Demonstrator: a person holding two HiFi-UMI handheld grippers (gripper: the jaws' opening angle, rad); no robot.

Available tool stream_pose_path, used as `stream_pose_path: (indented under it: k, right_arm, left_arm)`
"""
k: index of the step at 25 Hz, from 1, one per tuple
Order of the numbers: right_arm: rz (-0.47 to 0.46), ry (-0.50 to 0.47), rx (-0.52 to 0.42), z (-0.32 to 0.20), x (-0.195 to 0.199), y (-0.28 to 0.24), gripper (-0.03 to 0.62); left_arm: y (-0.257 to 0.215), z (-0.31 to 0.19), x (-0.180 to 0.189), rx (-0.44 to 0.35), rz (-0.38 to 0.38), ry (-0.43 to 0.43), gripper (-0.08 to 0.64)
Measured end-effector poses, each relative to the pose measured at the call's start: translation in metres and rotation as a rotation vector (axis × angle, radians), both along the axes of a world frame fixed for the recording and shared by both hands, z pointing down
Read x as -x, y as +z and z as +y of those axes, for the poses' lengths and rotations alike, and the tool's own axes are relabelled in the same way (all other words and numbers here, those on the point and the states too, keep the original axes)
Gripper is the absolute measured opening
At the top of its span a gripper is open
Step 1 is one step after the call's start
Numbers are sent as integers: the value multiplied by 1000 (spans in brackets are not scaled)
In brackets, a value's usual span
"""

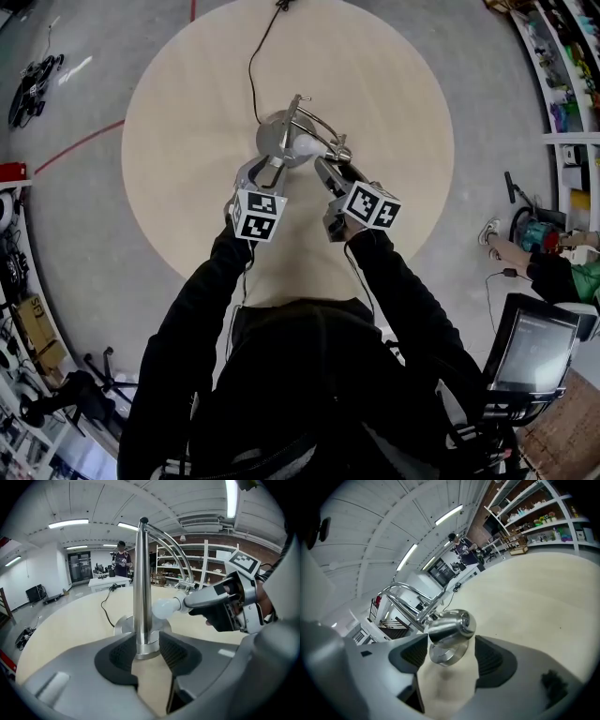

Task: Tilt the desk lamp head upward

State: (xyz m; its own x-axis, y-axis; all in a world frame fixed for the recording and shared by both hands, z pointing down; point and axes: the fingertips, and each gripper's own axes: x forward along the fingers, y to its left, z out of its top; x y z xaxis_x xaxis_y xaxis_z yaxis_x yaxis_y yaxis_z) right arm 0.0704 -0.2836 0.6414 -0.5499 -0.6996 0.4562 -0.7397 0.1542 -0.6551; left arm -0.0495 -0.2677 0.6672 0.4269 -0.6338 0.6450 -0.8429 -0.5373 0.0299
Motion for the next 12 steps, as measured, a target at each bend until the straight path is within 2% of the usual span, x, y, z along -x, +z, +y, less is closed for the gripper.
stream_pose_path:
  k: [9, 12]
  right_arm:
    - [-63, -23, 3, -8, 4, 7, 307]
    - [-101, -15, -9, -4, 5, 2, 305]
  left_arm:
    - [33, -12, -6, 57, -31, -18, 156]
    - [34, -6, -6, 68, -4, -36, 152]
